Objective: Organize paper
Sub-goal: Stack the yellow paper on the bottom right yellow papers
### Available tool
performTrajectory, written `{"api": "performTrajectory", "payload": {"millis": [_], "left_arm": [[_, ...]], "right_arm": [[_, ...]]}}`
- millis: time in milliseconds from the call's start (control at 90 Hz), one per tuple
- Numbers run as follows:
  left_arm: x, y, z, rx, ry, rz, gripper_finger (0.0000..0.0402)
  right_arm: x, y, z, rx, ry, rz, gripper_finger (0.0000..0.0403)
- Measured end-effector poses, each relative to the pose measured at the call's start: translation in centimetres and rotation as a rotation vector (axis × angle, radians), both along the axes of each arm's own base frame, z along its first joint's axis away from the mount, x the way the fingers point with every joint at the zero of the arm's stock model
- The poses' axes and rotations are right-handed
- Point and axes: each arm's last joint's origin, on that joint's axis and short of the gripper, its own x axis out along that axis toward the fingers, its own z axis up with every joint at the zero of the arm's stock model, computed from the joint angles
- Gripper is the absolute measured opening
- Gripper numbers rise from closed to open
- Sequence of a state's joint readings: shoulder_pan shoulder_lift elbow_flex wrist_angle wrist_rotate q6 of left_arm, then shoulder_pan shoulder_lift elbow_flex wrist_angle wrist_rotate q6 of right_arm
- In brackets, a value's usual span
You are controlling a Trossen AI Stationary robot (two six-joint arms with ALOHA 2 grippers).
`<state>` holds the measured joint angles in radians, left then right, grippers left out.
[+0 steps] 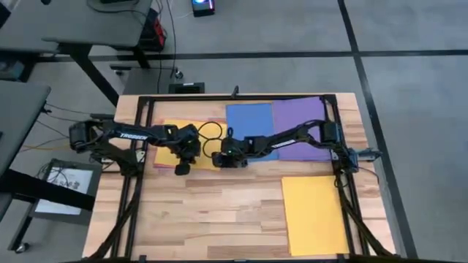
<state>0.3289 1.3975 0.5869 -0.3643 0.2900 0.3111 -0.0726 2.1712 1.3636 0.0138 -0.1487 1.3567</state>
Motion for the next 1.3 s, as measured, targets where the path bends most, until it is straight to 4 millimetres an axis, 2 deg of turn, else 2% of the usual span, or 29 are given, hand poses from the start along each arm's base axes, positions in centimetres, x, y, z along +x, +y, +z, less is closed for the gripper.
{"api": "performTrajectory", "payload": {"millis": [167,411,656,967,1300], "left_arm": [[0.2,0.1,0.1,0.007,-0.020,0.000,0.0001],[0.2,0.1,0.1,0.006,-0.019,0.000,0.0001],[0.2,0.0,0.1,0.003,-0.018,0.005,0.0001],[0.7,-0.3,-0.5,0.015,-0.020,-0.048,0.0001],[0.8,-0.2,-0.9,0.004,-0.005,-0.042,0.0001]], "right_arm": [[0.1,0.0,0.0,0.000,-0.011,0.004,0.0152],[1.1,-0.1,1.0,-0.084,-0.182,0.069,0.0152],[1.2,0.0,1.2,-0.089,-0.204,0.103,0.0152],[0.7,0.1,0.6,-0.024,-0.123,0.074,0.0152],[0.0,1.1,1.5,-0.015,-0.054,0.076,0.0152]]}}
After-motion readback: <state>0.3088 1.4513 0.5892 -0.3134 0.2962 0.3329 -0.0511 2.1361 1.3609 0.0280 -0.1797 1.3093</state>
